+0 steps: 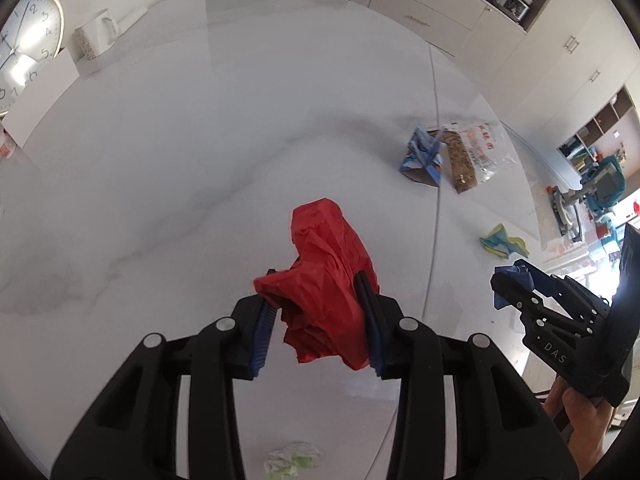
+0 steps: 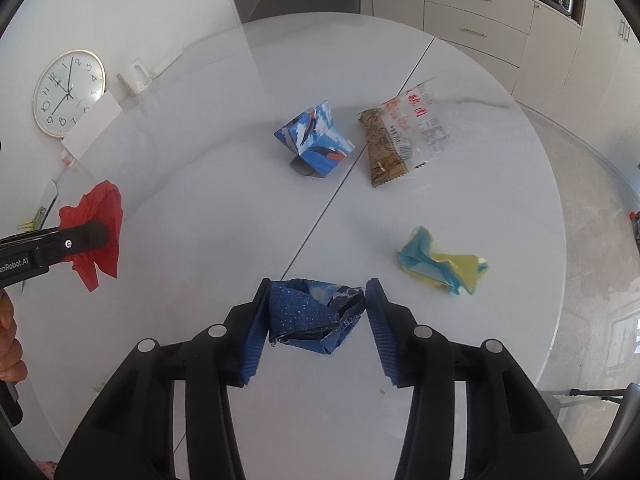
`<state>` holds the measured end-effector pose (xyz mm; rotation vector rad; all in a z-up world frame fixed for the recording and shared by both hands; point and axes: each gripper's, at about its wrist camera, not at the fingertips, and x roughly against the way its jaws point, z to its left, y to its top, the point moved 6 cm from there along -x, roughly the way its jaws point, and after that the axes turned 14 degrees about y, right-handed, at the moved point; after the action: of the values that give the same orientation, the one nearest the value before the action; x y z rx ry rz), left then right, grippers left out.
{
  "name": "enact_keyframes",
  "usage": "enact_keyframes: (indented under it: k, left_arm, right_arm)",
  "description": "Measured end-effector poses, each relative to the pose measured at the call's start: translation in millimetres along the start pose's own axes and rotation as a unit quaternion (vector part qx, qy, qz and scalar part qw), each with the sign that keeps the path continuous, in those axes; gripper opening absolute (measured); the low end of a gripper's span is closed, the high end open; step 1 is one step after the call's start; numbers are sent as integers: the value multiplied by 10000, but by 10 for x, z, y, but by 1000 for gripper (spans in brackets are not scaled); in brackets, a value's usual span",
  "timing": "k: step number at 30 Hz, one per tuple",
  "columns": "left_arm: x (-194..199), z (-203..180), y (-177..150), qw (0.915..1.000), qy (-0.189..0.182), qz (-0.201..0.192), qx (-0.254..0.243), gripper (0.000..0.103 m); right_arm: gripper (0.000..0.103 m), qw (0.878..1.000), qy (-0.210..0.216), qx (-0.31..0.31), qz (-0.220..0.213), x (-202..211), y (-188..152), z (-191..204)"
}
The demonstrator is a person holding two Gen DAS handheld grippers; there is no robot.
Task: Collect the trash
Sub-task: 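Open the left tool over the bin to drop the red bag while the right tool carries the blue paper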
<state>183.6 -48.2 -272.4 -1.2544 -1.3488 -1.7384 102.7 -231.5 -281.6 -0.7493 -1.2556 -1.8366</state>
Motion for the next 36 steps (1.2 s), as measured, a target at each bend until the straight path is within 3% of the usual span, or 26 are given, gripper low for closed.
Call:
enact_keyframes:
  k: [9,19,27,36]
  left_arm:
    - [561,-889,-361,9934,-427,-263,-1029,38]
    - [940,-1965,-927,9722,-1023,-274,-2089,38]
    - [973,-2590,-1288,9602,-1211,-95,-2514,38]
    - [727,-3128,-1634,9555,-1126,192,-2719,38]
  right_arm:
    - [48,9982,-214,-392,-406,863,-427,-200]
    - [48,9893,-468,-1198,-686,1574,-1229,-643]
    - [48,9823,-623,-1571,-807,1956,-1632,-987]
    - [48,9841,-536,-1552,-677,2083,-1801,-1271]
